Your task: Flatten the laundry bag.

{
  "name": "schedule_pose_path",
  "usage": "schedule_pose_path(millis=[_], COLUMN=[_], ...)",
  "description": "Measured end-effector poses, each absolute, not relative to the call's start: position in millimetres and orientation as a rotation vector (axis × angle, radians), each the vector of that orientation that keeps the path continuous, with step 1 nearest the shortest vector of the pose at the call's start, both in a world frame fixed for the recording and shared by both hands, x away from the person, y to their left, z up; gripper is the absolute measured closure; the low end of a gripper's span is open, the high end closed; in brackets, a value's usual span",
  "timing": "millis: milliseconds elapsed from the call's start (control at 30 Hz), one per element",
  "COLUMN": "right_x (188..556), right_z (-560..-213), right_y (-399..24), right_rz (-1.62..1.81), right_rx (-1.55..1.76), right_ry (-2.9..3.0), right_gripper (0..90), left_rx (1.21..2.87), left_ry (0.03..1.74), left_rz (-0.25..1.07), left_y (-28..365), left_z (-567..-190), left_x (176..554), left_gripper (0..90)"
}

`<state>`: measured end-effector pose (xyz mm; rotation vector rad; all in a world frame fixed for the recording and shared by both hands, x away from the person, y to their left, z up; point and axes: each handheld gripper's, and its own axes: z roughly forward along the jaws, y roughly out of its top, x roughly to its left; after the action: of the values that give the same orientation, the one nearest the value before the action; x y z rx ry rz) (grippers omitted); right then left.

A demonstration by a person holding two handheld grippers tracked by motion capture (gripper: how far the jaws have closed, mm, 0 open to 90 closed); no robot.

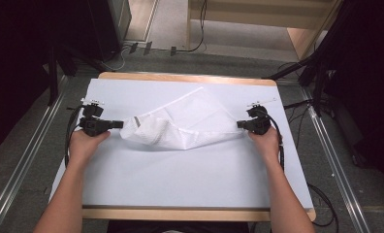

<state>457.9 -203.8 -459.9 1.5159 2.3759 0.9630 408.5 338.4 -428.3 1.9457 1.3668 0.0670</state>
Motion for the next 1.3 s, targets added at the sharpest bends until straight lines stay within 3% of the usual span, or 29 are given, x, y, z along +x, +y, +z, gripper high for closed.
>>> schedule_pose_path(millis=[200,467,1300], right_x=[457.8,455.5,439.4], right_z=[-454.0,-444.4,-451.6], right_y=[-200.9,-190.3,-161.1], right_rz=[0.993,1.045,1.016], right_rx=[1.485,1.424,1.327], right_ry=[2.352,2.371,2.476], right_gripper=[78.1,75.2,70.8], left_rx=[1.952,1.934,2.053], left_ry=[1.379,1.367,1.254], left_rz=[0.093,0.075,0.038], left_y=[341.1,333.9,268.9], left_z=[-423.1,-402.7,-408.3], left_x=[402.1,395.8,433.5], left_gripper=[77.3,60.3,54.9])
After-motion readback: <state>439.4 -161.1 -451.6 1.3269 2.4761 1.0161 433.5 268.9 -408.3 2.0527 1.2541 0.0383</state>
